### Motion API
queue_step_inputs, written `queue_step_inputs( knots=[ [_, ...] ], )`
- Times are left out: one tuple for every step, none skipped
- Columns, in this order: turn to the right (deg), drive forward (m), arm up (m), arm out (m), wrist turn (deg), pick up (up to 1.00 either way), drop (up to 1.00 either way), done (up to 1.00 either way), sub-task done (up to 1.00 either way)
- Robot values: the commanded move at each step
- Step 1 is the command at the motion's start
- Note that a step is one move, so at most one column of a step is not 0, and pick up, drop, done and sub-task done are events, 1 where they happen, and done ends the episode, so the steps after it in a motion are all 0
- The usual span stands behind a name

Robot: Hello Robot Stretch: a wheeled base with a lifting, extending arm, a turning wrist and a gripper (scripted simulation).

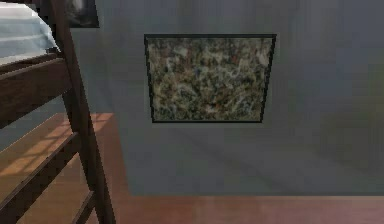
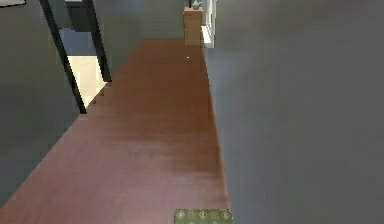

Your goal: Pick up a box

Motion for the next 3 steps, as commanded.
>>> queue_step_inputs(
  knots=[
    [0.0, 0.0, 0.1, 0.0, 0.0, 0.0, 0.0, 0.0, 0.0],
    [0.0, 0.0, 0.0, 0.12, 0.0, 0.0, 0.0, 0.0, 0.0],
    [0.0, 0.0, 0.0, 0.0, 45.0, 0.0, 0.0, 0.0, 0.0]
  ],
)
